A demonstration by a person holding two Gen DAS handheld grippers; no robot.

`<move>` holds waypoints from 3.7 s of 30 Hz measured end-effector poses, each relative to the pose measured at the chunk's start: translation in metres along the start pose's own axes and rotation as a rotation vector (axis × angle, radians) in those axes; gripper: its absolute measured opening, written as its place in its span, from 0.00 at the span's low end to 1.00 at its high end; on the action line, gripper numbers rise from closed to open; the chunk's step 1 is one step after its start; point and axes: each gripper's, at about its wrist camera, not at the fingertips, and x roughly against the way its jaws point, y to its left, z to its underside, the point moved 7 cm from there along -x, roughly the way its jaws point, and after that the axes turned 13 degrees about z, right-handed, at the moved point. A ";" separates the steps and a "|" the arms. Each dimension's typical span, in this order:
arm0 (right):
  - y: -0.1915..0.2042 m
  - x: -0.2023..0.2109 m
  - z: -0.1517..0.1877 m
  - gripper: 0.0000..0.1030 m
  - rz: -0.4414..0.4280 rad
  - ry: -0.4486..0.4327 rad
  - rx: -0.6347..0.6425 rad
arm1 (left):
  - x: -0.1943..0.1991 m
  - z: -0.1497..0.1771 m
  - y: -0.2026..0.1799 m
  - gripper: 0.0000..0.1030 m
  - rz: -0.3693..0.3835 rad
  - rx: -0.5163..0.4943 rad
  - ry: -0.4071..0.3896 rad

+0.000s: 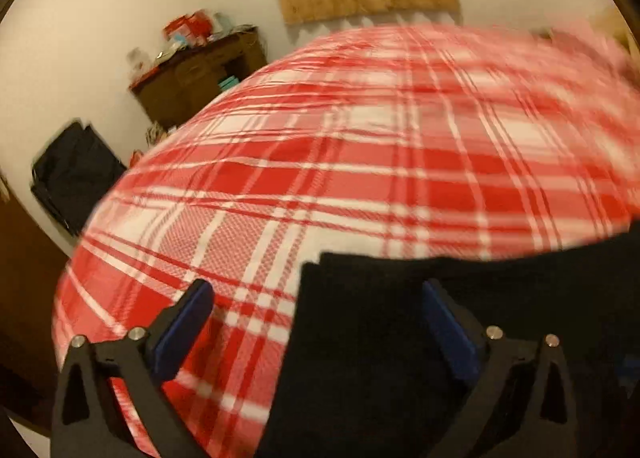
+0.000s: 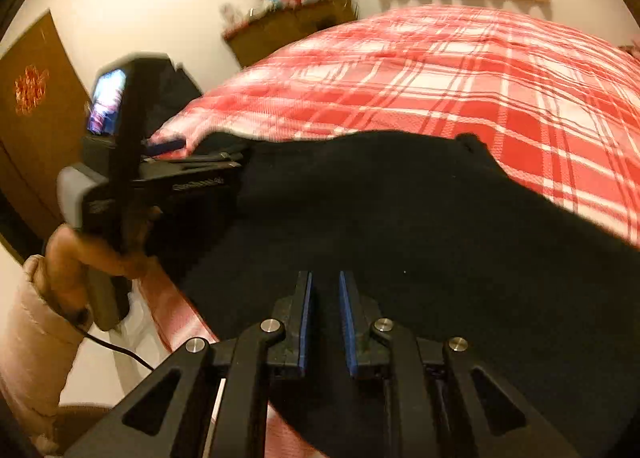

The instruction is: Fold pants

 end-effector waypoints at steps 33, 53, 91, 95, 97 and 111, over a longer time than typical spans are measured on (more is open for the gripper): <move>0.043 0.054 0.058 0.27 0.015 -0.072 0.107 | 0.119 0.083 0.035 0.93 0.083 0.320 -0.146; 0.037 0.045 0.056 0.27 0.003 -0.060 0.077 | 0.093 0.081 0.017 0.23 0.415 0.503 -0.190; -0.163 0.204 0.033 0.54 0.319 -0.315 -0.368 | 0.059 0.044 -0.028 0.69 -0.053 -0.090 -0.124; -0.259 0.287 0.056 0.55 0.542 -0.406 -0.514 | 0.080 0.041 -0.022 0.70 0.035 0.026 -0.157; -0.306 0.333 0.077 0.55 0.663 -0.463 -0.607 | 0.094 0.041 -0.025 0.75 0.073 0.086 -0.184; -0.430 0.399 0.194 0.55 0.877 -0.448 -0.819 | 0.108 0.058 -0.139 0.91 0.260 -0.014 -0.140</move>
